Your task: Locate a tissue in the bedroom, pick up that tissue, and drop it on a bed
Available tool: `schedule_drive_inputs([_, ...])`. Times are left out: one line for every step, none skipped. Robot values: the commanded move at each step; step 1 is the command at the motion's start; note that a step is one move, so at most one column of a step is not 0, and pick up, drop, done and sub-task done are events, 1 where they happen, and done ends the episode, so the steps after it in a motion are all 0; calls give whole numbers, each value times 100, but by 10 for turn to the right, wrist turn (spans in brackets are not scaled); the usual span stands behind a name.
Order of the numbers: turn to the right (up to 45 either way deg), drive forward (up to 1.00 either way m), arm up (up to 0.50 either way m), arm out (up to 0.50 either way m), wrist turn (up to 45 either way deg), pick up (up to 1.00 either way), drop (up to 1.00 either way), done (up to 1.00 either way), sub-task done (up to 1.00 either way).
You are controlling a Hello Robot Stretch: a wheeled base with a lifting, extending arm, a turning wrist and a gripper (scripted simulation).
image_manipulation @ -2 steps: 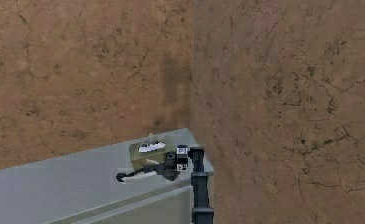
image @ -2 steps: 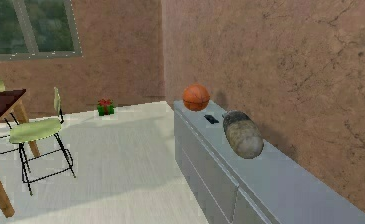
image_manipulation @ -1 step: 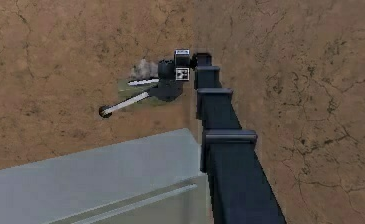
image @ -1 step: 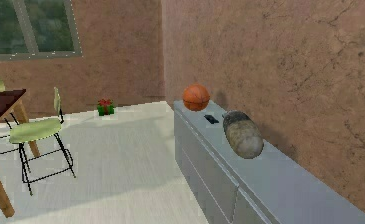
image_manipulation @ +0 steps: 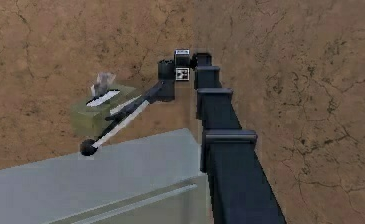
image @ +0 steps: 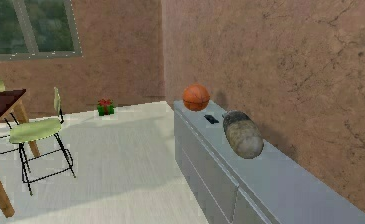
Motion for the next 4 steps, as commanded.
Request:
schedule_drive_inputs([0,0,0,0,-240,0,0,0,0])
schedule_drive_inputs([0,0,0,-34,0,0,0,0,0])
schedule_drive_inputs([-450,0,0,0,0,0,0,0,0])
schedule_drive_inputs([-450,0,0,0,0,0,0,0,0])
